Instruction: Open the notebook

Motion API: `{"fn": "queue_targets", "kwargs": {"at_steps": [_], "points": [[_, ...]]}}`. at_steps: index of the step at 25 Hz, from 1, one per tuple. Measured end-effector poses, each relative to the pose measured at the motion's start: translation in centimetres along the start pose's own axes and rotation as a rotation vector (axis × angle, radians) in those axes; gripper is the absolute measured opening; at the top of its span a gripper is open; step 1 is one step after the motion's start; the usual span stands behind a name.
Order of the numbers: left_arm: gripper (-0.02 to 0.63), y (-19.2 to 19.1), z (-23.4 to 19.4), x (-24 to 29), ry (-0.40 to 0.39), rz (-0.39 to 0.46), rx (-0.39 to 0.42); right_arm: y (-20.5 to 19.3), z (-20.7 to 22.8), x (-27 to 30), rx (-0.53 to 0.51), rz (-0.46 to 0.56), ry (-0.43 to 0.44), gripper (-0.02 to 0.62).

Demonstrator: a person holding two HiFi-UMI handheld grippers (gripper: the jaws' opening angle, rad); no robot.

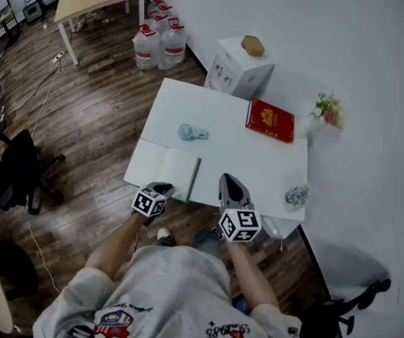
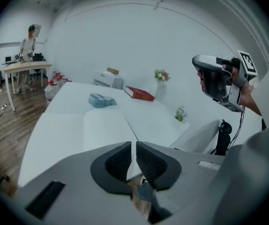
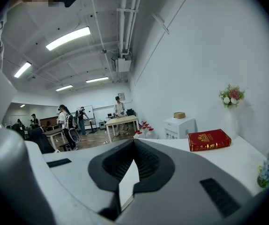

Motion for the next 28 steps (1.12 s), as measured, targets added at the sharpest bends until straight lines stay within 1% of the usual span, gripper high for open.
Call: {"fn": "queue_targets", "kwargs": {"at_steps": [4, 7, 11, 15, 20, 24, 28], "points": [[0.017, 2.7, -1.1, -2.4, 0.097, 0.083, 0.017, 0.4, -0.6, 0.5, -0.015, 0.020, -0.001, -0.009], [0.012, 4.8, -1.4, -4.4, 0.140, 0.163, 0.041, 0.5, -1.2, 0.6, -0.024, 0.032, 0.003, -0.009], [0.011, 7.8, -1.1, -7.3, 0.179, 0.257, 0.079, 0.3, -1.3, 0.5, -0.019, 0.034, 0.001, -0.009], [0.009, 11.0, -0.3, -10.5, 0.224, 0.361, 0.158, 0.6, -1.4, 0.4, -0.023, 0.043, 0.006, -0.009], [0.009, 13.5, 1.1, -14.6, 0.259, 0.476, 0.238, 1.1, -2.5, 0.0, -0.046, 0.067, 0.030, -0.009], [0.009, 15.0, 2.7, -17.2, 0.281, 0.539, 0.310, 1.2, -3.0, -0.3, -0.065, 0.075, 0.047, -0.009], [0.008, 15.2, 3.2, -18.9, 0.296, 0.577, 0.342, 1.1, -3.4, -0.6, -0.069, 0.086, 0.055, -0.009]]}}
Point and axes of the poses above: the fingertips, and each gripper's own axes: x forward along the fingers, z to its right, y out of its top, the point moved 8 cm from there along -x, backward along the fingers, and after that the axes turned 1 degree about z, right-handed, at the moved point
